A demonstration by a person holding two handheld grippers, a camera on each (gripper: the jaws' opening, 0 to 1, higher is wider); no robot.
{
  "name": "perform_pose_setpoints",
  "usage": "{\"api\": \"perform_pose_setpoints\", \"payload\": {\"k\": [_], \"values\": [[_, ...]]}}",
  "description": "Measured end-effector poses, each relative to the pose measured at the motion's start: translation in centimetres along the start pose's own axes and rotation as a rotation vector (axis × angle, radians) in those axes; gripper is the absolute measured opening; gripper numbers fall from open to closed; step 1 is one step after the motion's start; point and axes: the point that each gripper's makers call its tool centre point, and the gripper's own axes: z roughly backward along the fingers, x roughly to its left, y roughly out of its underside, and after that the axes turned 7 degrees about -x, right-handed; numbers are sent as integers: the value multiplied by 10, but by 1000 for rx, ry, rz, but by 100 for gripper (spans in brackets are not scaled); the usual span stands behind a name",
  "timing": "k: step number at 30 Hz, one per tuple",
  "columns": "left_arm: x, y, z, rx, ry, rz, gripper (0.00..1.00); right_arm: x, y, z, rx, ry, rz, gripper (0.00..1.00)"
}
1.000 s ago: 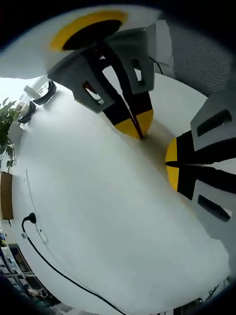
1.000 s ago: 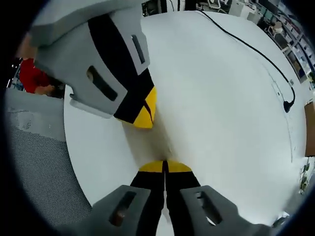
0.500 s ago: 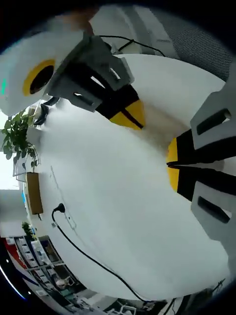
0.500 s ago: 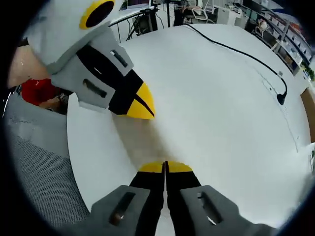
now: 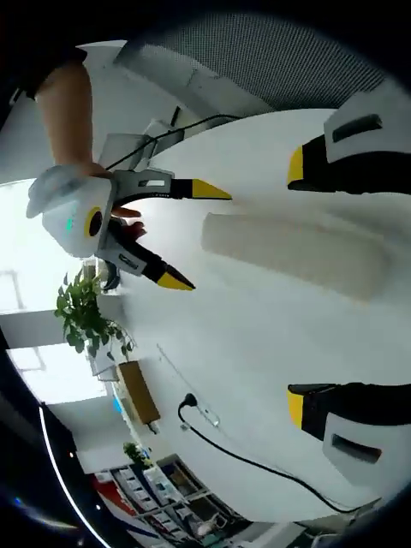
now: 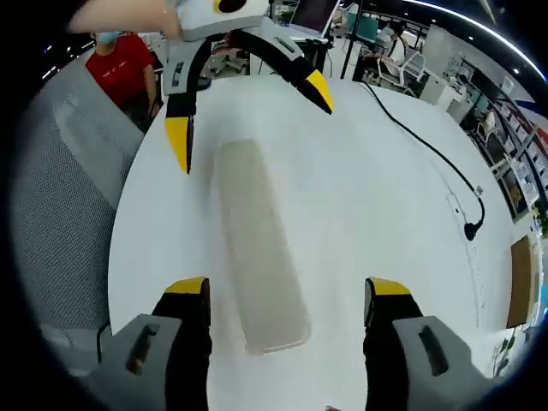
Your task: Arrange the utensils inside the cutlery case until each visible utensil rests in its matching compartment.
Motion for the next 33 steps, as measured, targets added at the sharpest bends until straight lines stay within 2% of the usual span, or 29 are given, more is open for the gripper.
{"api": "perform_pose_setpoints", "payload": {"k": [1, 2, 3, 7, 9, 11, 14, 16, 18, 20, 21, 22, 24, 26, 27, 29, 33], "values": [[-2, 7, -2, 34, 3, 26, 90, 3, 4, -2, 17, -10, 15, 71], [-2, 11, -5, 41, -11, 34, 92, 5, 10, -5, 43, -17, 29, 72], [-5, 17, -9, 52, 1, 3, 92, 8, 13, -7, 57, -30, 40, 71], [-12, 30, -16, 99, 15, -77, 79, 14, 18, -15, 79, -60, 77, 68], [-18, 35, -21, 110, 28, -88, 73, 14, 20, -18, 89, -70, 75, 63], [-19, 37, -23, 119, 33, -92, 72, 14, 21, -19, 90, -78, 58, 61], [-20, 43, -25, 148, 39, -94, 66, 24, 17, -22, 50, -129, -22, 51], [-21, 47, -26, 168, 42, -101, 63, 21, 21, -23, 70, -113, 1, 50], [-21, 50, -27, 166, 45, -117, 61, 21, 25, -25, 93, -116, 27, 49], [-16, 56, -25, 180, 33, -166, 60, 23, 25, -26, 94, -121, 24, 50], [-18, 47, -29, 119, 28, -128, 59, 24, 25, -27, 93, -123, 9, 50], [-17, 53, -27, 135, 23, -120, 59, 25, 24, -28, 90, -122, 4, 51], [-18, 54, -26, 133, 24, -122, 58, 27, 24, -28, 91, -124, 13, 48], [-19, 54, -25, 141, 26, -111, 53, 30, 23, -28, 88, -131, -3, 40], [-20, 55, -25, 149, 28, -105, 48, 35, 22, -29, 77, -150, -18, 41], [-24, 57, -23, 170, 33, -99, 47, 35, 23, -28, 75, -135, -8, 41], [-31, 59, -18, 163, 29, -97, 47, 42, 21, -27, 45, -126, -16, 41]]}}
